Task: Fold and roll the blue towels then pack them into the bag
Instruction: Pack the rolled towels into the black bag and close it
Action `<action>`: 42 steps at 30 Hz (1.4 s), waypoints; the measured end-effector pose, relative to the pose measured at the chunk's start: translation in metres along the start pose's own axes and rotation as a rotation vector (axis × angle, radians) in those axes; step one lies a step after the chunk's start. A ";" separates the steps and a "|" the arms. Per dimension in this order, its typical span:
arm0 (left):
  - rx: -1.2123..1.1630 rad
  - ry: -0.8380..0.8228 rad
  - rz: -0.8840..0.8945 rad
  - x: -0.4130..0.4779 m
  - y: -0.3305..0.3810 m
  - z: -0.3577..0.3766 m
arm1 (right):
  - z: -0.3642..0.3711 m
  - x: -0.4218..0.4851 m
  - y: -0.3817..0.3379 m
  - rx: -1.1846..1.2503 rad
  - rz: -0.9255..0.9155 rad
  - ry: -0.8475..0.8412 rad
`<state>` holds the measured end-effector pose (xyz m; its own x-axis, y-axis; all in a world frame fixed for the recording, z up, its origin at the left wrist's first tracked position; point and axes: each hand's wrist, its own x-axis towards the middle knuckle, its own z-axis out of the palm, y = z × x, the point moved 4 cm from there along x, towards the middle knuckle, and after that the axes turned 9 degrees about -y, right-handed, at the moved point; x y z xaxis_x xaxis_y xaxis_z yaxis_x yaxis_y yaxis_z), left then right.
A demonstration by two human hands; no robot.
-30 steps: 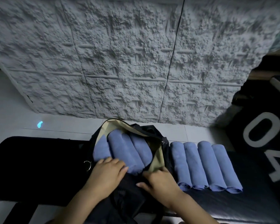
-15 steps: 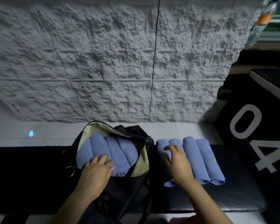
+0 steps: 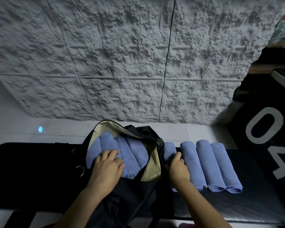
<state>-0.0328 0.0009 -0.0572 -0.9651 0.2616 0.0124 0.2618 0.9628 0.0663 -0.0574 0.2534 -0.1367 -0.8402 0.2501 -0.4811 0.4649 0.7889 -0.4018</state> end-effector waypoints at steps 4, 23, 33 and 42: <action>-0.111 -0.192 -0.022 0.015 -0.003 0.000 | -0.017 -0.010 0.000 0.099 -0.036 0.040; -0.552 -0.200 -0.280 0.016 -0.025 0.017 | -0.006 -0.064 -0.123 0.753 -0.389 -0.817; -0.570 -0.065 -0.163 0.020 -0.017 0.011 | 0.027 -0.026 -0.180 -0.019 -0.445 -0.140; -0.225 0.313 -0.004 0.030 -0.019 -0.076 | 0.032 -0.060 -0.179 -0.248 -0.643 -0.037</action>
<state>-0.0673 -0.0151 0.0177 -0.9302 0.1913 0.3131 0.2838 0.9160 0.2834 -0.0811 0.0796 -0.0607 -0.9156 -0.3260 -0.2353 -0.2036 0.8806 -0.4279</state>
